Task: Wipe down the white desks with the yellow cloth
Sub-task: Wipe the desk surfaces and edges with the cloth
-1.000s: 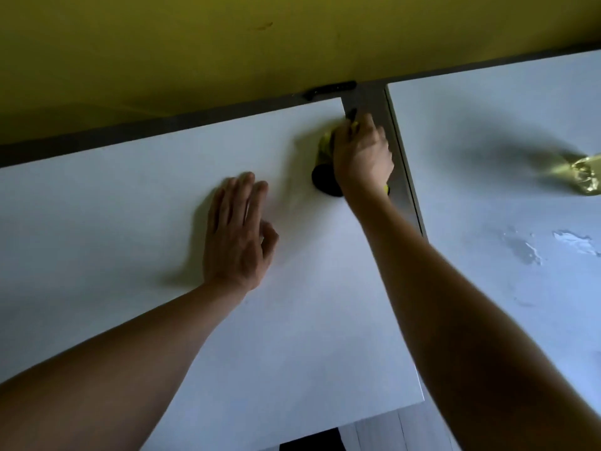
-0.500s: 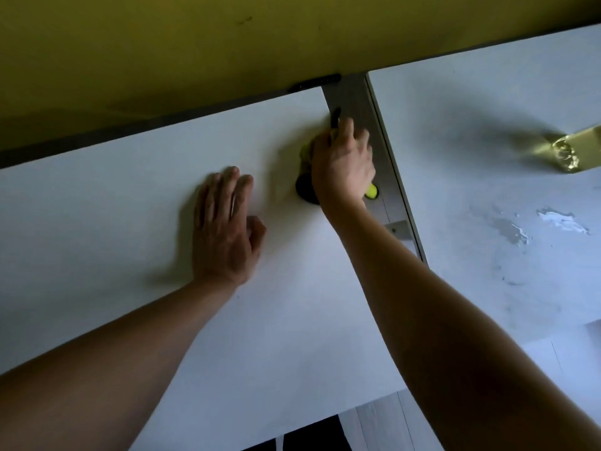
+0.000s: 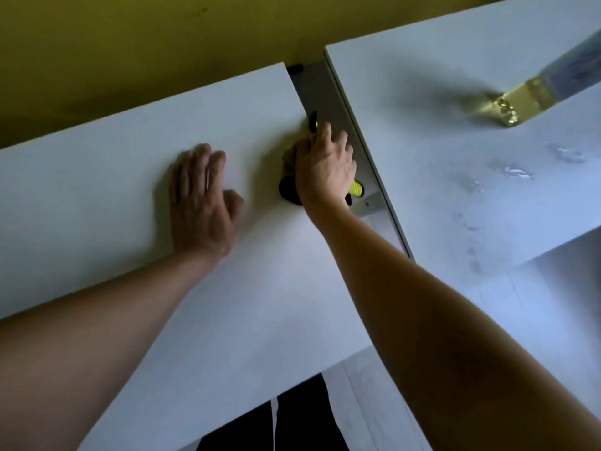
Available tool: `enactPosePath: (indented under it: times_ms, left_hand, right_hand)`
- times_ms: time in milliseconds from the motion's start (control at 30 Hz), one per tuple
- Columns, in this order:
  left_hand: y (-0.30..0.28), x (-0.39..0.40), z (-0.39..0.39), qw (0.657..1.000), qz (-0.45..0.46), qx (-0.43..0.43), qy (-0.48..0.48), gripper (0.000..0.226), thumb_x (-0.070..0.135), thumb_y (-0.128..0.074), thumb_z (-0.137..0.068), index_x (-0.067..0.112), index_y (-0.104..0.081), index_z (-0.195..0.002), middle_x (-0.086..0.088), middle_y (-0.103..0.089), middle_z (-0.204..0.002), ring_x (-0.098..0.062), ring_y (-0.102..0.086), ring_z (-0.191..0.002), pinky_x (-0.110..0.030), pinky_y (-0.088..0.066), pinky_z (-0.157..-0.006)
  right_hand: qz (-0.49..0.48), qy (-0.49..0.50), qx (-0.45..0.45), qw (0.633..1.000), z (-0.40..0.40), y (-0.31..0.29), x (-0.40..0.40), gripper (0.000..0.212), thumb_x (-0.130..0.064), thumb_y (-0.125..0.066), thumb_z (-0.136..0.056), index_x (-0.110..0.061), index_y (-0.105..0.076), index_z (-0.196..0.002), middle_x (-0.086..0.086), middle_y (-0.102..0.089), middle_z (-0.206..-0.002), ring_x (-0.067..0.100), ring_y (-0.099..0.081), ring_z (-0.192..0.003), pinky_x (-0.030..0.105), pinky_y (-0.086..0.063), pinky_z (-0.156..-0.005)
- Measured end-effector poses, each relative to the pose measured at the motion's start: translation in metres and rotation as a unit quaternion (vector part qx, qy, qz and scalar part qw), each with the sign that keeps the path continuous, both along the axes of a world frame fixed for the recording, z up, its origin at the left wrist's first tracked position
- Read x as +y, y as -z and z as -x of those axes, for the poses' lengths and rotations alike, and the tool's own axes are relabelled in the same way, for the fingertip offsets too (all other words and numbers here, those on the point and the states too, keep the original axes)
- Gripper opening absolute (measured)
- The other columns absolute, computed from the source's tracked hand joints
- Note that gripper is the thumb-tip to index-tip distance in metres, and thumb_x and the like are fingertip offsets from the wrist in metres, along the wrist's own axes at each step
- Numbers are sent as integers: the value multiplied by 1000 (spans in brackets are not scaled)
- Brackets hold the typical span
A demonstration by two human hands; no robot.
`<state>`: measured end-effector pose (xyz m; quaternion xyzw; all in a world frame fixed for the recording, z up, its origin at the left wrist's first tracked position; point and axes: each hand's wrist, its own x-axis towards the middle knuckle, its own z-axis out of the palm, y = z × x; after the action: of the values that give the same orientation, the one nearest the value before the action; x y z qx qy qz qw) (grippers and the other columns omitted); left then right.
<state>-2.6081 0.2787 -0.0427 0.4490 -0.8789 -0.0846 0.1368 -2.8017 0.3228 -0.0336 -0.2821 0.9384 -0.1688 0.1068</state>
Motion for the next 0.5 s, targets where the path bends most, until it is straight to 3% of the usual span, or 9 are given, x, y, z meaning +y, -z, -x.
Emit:
enactPosePath:
  times_ms: [267,500]
  left_hand:
    - [-2,5,0,1000,-13,5,-7,59,23,-46,-95,9,-44,-152,-15,-37,-163,-38,-30,-152,-48,-17,-127]
    - [-2,7,0,1000,-3,4,-6,58,24,-43,-95,10,-44,-151,-16,-38,-162,-39,-32,-150,-47,-16,-128]
  right_hand:
    - [-49,33,6,998,-37,-7,115,37,-35,-46,-95,-15,-53,-125,10,-55,-110,33,-53,-101,44,-42,-84]
    - [-52,32,11,998,-50,-8,167,35,-36,-41,-95,-16,-54,-121,10,-55,-106,31,-53,-95,45,-45,-81]
